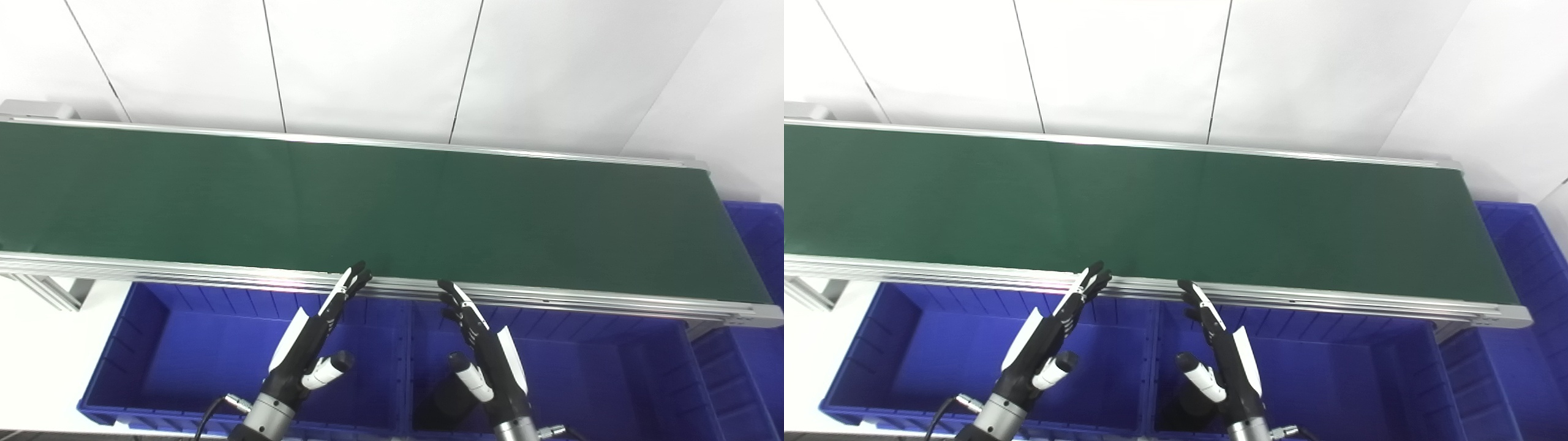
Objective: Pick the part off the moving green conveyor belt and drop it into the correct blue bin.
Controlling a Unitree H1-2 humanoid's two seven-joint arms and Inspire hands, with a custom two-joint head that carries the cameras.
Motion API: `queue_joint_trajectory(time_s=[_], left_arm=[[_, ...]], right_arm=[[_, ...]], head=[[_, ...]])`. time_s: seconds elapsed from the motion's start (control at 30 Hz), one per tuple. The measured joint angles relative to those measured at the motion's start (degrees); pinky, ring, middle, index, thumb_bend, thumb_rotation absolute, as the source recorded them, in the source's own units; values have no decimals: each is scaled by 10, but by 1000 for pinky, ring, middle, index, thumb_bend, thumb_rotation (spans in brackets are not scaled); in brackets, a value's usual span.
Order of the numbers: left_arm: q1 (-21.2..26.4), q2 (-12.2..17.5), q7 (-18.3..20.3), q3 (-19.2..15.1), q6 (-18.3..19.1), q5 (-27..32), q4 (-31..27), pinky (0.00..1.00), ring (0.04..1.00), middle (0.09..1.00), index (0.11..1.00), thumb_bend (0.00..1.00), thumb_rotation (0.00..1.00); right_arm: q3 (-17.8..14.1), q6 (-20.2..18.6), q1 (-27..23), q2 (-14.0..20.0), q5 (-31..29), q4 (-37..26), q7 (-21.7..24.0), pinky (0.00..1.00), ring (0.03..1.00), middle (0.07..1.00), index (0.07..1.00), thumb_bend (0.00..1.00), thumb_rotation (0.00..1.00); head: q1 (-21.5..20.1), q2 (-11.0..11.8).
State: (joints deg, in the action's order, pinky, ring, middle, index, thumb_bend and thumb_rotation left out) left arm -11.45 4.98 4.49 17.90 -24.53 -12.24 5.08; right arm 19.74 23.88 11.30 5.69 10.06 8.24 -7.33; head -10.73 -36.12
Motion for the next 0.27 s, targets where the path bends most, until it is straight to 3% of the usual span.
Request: queue_joint_trajectory(time_s=[0.27], left_arm=[[0,-4,0,-3,1,-30,-1,987,994,999,966,911,1000]], right_arm=[[8,0,0,7,-13,-1,-11,900,948,972,966,904,995]], head=[[3,4]])
